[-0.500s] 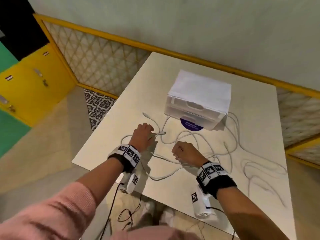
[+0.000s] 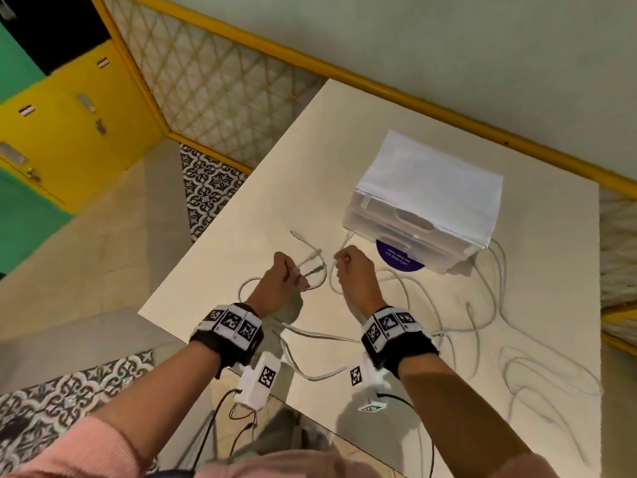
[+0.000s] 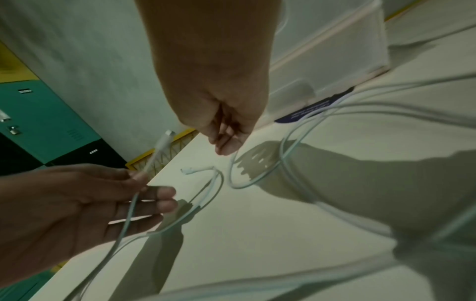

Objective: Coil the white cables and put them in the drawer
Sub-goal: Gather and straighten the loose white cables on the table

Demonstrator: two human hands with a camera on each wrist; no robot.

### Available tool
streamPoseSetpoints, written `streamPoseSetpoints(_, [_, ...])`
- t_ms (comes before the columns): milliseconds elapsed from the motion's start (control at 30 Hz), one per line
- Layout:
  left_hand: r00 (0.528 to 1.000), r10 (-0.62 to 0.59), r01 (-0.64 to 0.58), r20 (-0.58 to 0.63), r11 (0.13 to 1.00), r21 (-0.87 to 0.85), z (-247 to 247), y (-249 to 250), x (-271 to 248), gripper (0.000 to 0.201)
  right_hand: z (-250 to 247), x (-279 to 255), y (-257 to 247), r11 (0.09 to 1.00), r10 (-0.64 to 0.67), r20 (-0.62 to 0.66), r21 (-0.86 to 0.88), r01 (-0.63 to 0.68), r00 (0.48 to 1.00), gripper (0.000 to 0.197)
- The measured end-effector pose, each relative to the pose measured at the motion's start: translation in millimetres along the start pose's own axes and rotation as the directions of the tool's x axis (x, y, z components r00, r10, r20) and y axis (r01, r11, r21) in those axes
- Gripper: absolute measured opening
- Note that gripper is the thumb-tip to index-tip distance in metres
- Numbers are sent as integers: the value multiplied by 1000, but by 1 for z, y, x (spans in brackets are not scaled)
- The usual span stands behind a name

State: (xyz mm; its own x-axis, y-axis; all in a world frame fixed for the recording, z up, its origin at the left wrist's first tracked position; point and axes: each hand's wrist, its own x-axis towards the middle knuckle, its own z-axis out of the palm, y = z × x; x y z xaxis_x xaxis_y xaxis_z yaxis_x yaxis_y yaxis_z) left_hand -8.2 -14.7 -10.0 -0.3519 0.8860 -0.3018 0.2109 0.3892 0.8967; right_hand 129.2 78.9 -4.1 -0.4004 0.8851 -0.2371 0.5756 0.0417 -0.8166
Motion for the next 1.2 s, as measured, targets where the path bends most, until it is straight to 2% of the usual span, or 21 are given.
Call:
streamPoseSetpoints(67, [995,-25,13,-94,992,-123,-10,0,-6,27,14,8,-9,996,-21,37,-86,24,999,17])
streamPoseSetpoints(133, [993,-48,24,-109,977,-212,-17,0,-12,15,28,11,-15,981,-20,111,-189,40,994,28])
streamPoseSetpoints(200, [988,-106,62,-113,940,-335,-23,1,-14,9,36,12,-16,974,25,149,-228,10,989,29])
streamPoseSetpoints(267, [978,-175,102,-109,869,-484,-25,5,-15,19,37,7,-16,990,66,129,-129,-49,990,26])
streamPoseSetpoints(300, [974,-199,110,-112,838,-535,-26,8,-13,23,36,5,-18,996,46,109,-81,-37,993,24])
streamPoseSetpoints(433, [963,-255,145,-89,766,-627,-21,22,-5,17,29,-11,-26,988,-29,57,150,20,998,13])
streamPoseSetpoints(500, [967,-252,165,-24,701,-693,-15,34,-1,18,25,-22,-38,971,-75,-1,226,73,997,13])
streamPoseSetpoints(633, [980,-155,192,125,575,-795,-3,64,2,24,14,-37,-40,938,-167,-42,300,172,985,12])
streamPoseSetpoints(700, [983,-114,186,146,598,-780,4,75,-3,20,7,-43,-37,955,-137,-21,263,138,990,20])
streamPoseSetpoints(767, [991,-64,126,115,711,-691,8,81,-7,15,-3,-48,-38,955,-76,91,293,46,993,34])
streamPoseSetpoints(833, [997,18,33,77,787,-616,7,86,-12,13,-19,-55,-39,913,-67,238,405,-37,969,30])
streamPoseSetpoints(900, [992,101,-33,75,787,-615,6,91,-16,12,-37,-66,-41,888,-146,354,459,-35,924,22])
streamPoseSetpoints(1000, [982,181,-110,54,778,-619,6,105,-22,15,-59,-74,-38,948,-198,492,317,38,848,29])
streamPoseSetpoints(1100, [978,179,-203,-102,750,-629,1,123,-21,18,-74,-77,-20,995,-96,605,64,72,790,36])
streamPoseSetpoints(1167, [961,172,-273,-217,712,-647,-15,135,-17,19,-83,-82,8,988,1,601,-122,90,799,39])
streamPoseSetpoints(1200, [949,180,-308,-260,706,-637,-25,138,-15,19,-90,-85,23,987,39,574,-151,59,818,38])
